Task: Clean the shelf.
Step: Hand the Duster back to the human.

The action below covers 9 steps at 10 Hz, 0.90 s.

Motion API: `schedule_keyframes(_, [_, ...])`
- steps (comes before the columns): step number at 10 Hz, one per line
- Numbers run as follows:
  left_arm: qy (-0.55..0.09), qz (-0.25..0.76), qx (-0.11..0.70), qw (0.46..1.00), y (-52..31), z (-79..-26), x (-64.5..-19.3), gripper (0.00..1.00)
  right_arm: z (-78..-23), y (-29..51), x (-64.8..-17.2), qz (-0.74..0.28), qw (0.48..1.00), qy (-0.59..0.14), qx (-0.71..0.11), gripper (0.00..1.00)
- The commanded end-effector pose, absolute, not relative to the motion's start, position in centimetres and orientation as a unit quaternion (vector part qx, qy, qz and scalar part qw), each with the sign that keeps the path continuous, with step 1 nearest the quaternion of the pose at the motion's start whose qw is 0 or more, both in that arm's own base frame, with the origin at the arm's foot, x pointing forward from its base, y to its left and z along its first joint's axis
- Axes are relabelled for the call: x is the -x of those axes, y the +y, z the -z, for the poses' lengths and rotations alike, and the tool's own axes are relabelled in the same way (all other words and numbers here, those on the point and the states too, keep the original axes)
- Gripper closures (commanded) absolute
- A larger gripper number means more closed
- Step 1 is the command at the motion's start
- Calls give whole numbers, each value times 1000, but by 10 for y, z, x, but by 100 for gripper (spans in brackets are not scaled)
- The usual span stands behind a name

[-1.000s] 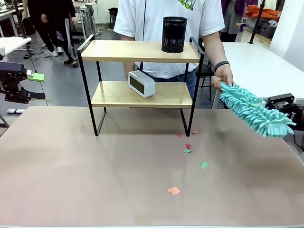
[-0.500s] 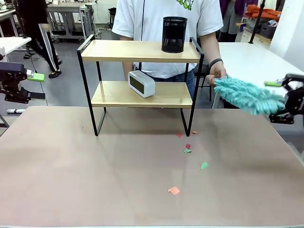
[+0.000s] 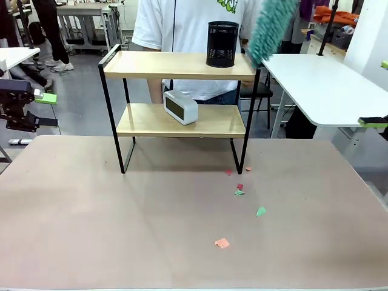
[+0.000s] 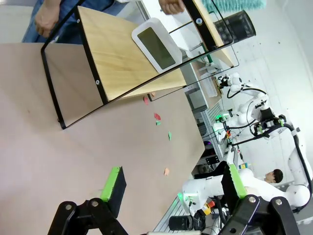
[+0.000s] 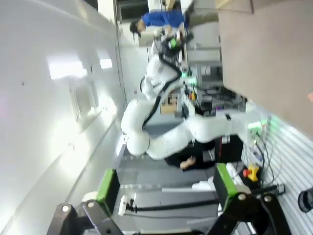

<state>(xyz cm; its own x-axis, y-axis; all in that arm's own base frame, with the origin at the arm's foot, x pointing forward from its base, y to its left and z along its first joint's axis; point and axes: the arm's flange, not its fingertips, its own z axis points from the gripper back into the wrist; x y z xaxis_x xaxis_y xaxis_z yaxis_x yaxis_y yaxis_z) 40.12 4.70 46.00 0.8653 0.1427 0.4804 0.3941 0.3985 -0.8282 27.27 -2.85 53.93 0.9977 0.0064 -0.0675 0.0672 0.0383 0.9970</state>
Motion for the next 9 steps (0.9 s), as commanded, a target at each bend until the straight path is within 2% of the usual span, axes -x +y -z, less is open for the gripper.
schedule_keyframes(1, [-245,85,542,799,47,-462,-398,0,-462,57,-216,15,714,77,-696,0])
schedule_keyframes(2, [-245,85,542,799,47,-462,-398,0,-449,69,-232,12,727,110,-678,0])
schedule_keyframes(3, [-245,85,542,799,47,-462,-398,0,-536,-11,-275,6,722,53,-690,0])
schedule_keyframes(9, [-245,85,542,799,47,-462,-398,0,-536,-11,-275,6,722,53,-690,0])
